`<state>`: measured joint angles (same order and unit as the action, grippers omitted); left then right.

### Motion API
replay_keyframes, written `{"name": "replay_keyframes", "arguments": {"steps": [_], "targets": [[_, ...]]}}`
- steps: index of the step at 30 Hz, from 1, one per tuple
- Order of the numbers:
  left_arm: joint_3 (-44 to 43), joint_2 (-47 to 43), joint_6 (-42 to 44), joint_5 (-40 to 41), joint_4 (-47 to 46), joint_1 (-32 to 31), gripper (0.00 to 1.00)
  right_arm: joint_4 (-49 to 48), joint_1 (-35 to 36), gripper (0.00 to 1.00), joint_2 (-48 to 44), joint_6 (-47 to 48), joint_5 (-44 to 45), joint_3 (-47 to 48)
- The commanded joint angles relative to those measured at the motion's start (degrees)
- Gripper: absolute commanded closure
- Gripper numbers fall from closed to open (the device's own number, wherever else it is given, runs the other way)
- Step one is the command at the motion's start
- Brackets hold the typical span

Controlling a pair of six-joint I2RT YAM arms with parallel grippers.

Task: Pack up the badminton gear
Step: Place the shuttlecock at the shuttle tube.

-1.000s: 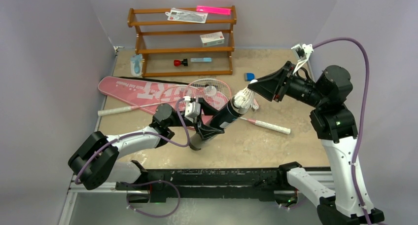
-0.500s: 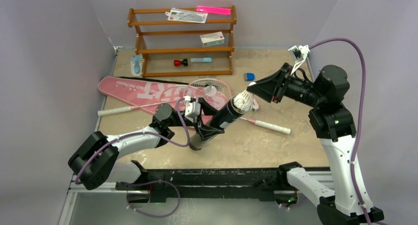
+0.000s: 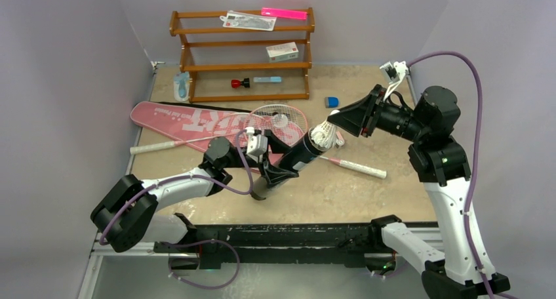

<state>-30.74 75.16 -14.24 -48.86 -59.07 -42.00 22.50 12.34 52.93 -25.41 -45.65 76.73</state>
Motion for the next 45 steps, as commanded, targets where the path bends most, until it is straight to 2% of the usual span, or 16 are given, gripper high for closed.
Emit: {"name": "replay_keyframes", "arguments": {"steps": [1,22,31,45], "targets": [[-2.13,0.14,0.18,-0.57,-1.16,0.34,0.5,-0.53,-0.21,1.0,0.35,1.77,0.34,0.08],[-3.54,0.21,0.88,-0.32,2.82,0.33,0.5,0.11,-0.17,1.0,1.47,-0.16,0.78,0.91],[-3.58,0.25,0.95,-0.15,2.82,0.34,0.5,-1.37,-0.21,1.0,1.6,-4.45,1.75,0.65],[-3.33,-0.27,0.49,-0.88,1.67,0.27,0.5,-4.13,-0.19,1.0,-0.5,-1.24,0.6,-2.9]]}}
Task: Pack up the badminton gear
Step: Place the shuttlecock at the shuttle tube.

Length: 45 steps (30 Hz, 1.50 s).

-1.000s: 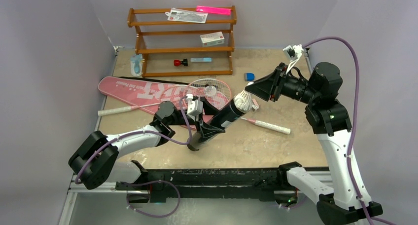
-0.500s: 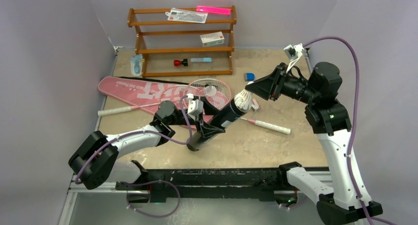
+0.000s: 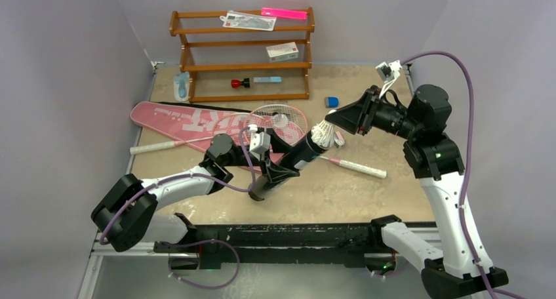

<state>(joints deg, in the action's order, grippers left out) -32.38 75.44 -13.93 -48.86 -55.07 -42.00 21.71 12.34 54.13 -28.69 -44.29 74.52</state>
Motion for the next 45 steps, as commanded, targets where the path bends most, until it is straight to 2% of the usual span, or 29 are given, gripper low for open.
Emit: {"name": "replay_keyframes", "arguments": {"steps": [1,11,18,31,36,45], "targets": [[-1.6,-0.63,0.03,-1.0,-2.8,0.31,0.5,-3.73,-0.21,1.0,-2.21,2.53,-0.63,-1.13],[-0.7,-0.95,-0.04,-1.89,-5.3,0.32,0.5,-0.78,-0.21,1.0,-0.64,1.79,-0.9,0.53],[0.56,-1.39,-0.08,-3.25,-9.44,0.34,0.5,-1.44,-0.21,1.0,-0.39,0.09,-4.33,0.03],[0.82,-1.94,1.18,-4.14,-9.58,0.24,0.51,-1.42,-0.21,1.0,0.36,-0.61,-5.93,1.01],[0.98,-2.16,1.1,-4.62,-10.37,0.25,0.51,-2.61,-0.21,1.0,-1.17,0.23,-3.93,0.23],[1.08,-2.22,1.94,-5.31,-10.49,0.07,0.52,-3.96,-0.21,1.0,0.01,-1.3,-8.34,0.36]]}}
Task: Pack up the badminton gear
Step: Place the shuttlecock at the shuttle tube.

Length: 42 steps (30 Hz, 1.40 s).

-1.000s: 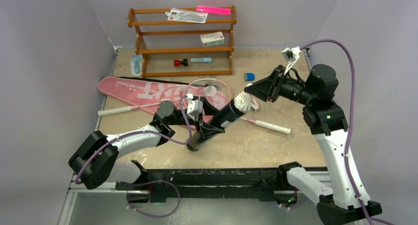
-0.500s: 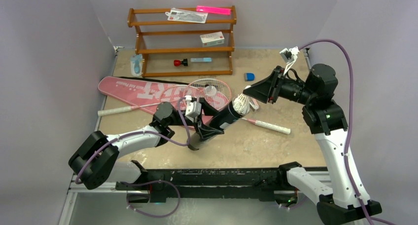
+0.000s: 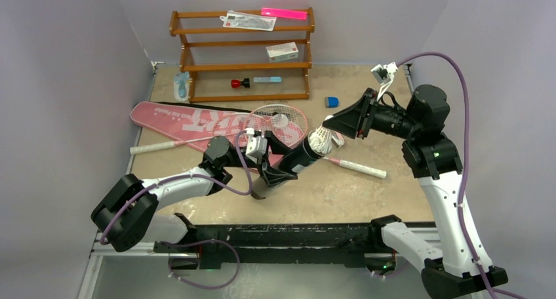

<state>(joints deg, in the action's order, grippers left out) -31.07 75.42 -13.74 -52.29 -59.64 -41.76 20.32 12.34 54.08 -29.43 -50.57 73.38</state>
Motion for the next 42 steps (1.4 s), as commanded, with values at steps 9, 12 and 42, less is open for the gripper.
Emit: {"name": "replay_keyframes", "arguments": {"steps": [9,12,42], "targets": [[-0.35,-2.45,3.35,-2.18,-4.58,-0.59,0.52,-2.49,-0.19,1.0,0.21,-0.74,-2.49,1.59],[-0.49,-2.93,4.74,-2.11,-3.22,-0.86,0.52,-2.65,-0.21,1.0,0.38,-1.26,-3.03,1.47],[-0.92,-2.04,1.96,-1.23,-3.73,-1.35,0.51,-7.81,-0.19,1.0,-4.43,5.71,3.72,-3.92]]}}
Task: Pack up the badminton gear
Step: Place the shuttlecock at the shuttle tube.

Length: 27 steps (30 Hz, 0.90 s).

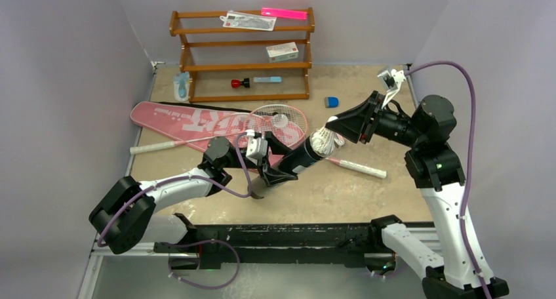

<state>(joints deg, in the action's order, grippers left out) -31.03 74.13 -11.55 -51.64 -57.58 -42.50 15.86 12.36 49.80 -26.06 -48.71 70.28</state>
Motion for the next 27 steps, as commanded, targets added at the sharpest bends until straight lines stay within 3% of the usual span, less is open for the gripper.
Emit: {"name": "replay_keyframes", "arguments": {"steps": [1,27], "targets": [[-0.98,-0.7,-0.27,-1.84,-5.81,-0.58,0.51,-3.56,-0.23,1.0,-0.14,2.24,1.86,-1.05],[-1.85,0.08,-2.7,-1.2,-5.28,-0.42,0.5,-9.35,-0.14,1.0,-2.89,1.35,5.82,-6.21]]}}
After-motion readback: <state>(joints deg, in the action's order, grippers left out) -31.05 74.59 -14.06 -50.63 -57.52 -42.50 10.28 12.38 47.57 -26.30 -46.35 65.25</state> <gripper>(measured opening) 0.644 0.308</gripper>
